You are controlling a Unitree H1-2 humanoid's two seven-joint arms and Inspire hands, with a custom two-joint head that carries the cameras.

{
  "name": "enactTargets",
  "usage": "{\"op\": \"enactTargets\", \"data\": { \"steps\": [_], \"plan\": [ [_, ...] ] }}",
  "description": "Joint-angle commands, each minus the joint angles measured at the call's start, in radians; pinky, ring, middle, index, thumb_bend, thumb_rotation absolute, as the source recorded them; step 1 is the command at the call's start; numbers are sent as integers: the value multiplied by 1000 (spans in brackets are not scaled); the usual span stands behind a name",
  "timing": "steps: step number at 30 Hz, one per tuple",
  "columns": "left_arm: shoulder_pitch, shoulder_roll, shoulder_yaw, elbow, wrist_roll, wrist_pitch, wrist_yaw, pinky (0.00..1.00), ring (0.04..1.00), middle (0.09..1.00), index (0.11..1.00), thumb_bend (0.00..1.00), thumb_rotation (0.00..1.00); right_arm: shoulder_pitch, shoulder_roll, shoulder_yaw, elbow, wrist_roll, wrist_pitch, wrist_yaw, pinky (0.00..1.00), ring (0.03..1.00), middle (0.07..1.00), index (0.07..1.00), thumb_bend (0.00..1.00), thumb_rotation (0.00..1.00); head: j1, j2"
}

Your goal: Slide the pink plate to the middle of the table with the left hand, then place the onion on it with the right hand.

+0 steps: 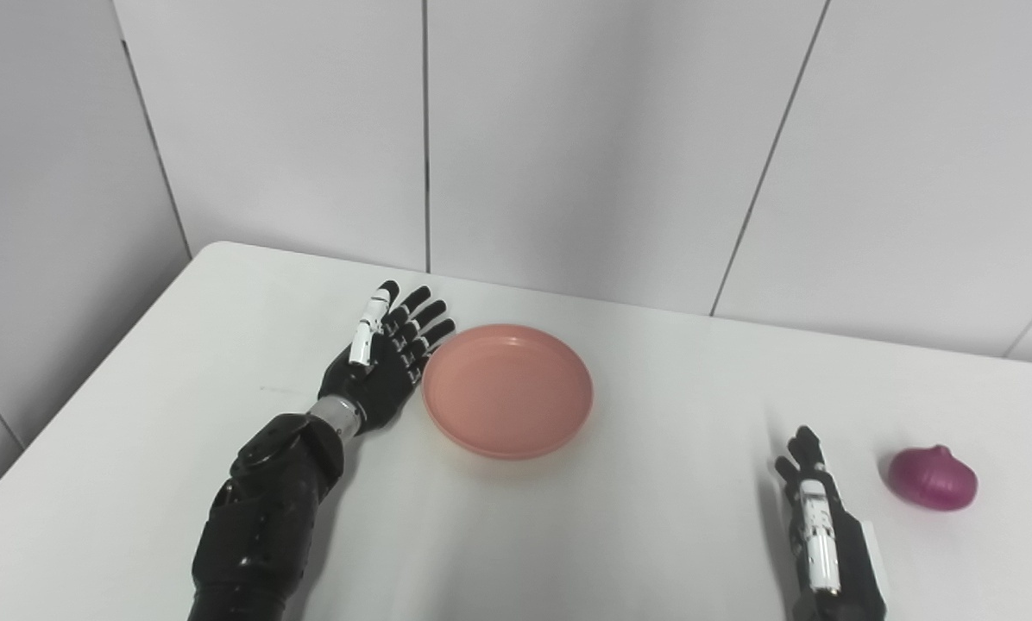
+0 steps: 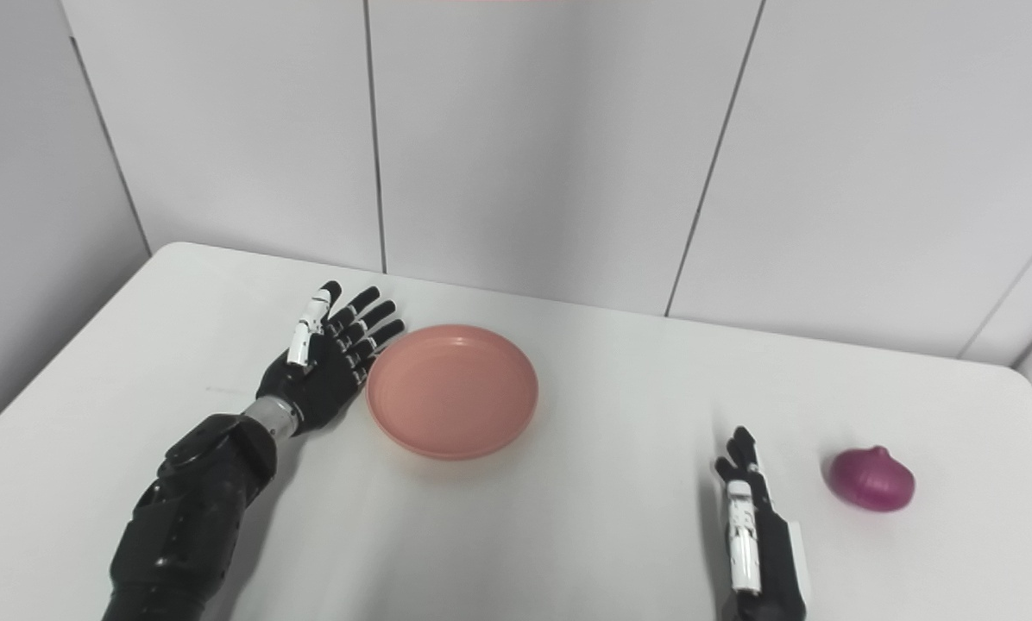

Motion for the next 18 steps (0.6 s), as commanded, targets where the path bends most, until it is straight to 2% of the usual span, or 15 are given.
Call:
{"op": "enactTargets", "data": {
  "steps": [1, 6, 12, 18],
  "plan": [
    [6, -7, -21, -21, 3, 32, 18, 952, 948, 964, 945, 411, 1000, -10, 13, 13, -30, -5, 5, 4, 1000, 952, 966, 971, 181, 1000, -7, 3],
    [30, -23, -75, -86, -27, 34, 63, 949, 951, 965, 946, 408, 1000, -9, 24, 19, -41, -4, 13, 3, 1000, 958, 973, 978, 197, 1000, -47, 21],
    [59, -14, -164, -157, -77, 34, 118, 939, 948, 962, 942, 412, 1000, -12, 40, 27, -45, -19, 23, -8, 1000, 953, 966, 970, 211, 1000, -79, 35],
    [86, -19, -239, -216, -82, 34, 151, 924, 943, 955, 935, 427, 1000, -16, 53, 28, -50, -27, 33, -11, 1000, 951, 965, 972, 235, 1000, -98, 46]
  ]
}}
